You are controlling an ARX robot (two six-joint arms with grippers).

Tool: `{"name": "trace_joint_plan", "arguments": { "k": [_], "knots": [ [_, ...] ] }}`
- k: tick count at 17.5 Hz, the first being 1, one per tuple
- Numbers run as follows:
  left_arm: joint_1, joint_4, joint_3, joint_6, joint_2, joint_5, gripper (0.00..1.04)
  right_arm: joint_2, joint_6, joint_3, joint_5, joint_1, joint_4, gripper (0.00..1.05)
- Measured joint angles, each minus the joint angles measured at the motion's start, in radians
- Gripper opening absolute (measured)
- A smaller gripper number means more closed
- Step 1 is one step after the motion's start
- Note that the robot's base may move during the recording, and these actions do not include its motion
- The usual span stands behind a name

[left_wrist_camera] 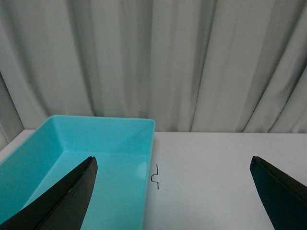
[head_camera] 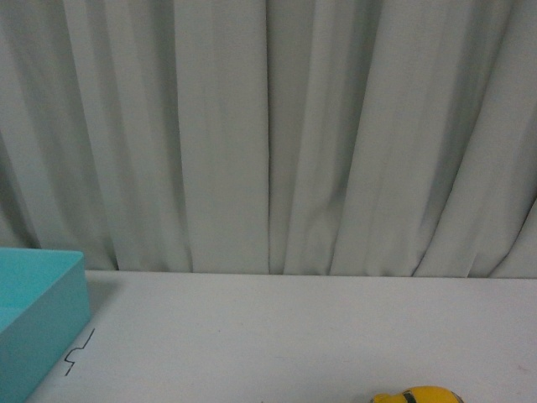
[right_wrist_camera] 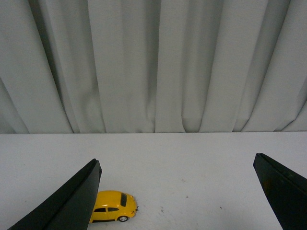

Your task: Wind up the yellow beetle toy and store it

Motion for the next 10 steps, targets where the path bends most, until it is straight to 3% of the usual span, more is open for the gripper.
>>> {"name": "trace_joint_plan", "arguments": {
  "k": [4, 5, 6, 7, 8, 9, 10],
  "knots": [
    [0.000, 0.000, 0.000, 0.000, 0.000, 0.000, 0.98, 0.000, 0.000, 0.000, 0.000, 0.000, 0.000, 0.98],
    [0.000, 0.000, 0.000, 0.000, 0.000, 0.000, 0.98, 0.021, 0.017, -0.003, 0.063, 0.012, 0.071, 0.98],
    [0.000, 0.000, 0.000, 0.000, 0.000, 0.000, 0.98, 0.164, 0.038, -0.003, 0.179, -0.023, 0.382, 0.98],
    [0.000, 0.000, 0.000, 0.000, 0.000, 0.000, 0.98, 0.378, 0.057, 0.006, 0.153, -0.152, 0.612, 0.98],
    [0.000, 0.001, 0.000, 0.000, 0.000, 0.000, 0.98, 0.616, 0.068, 0.038, 0.068, -0.266, 0.809, 0.98],
    [0.000, -0.001, 0.000, 0.000, 0.000, 0.000, 0.98, 0.863, 0.104, 0.146, -0.079, -0.351, 0.993, 0.98],
    [0.000, 0.000, 0.000, 0.000, 0.000, 0.000, 0.98, 1.028, 0.126, 0.277, -0.193, -0.392, 1.088, 0.98]
  ]
}}
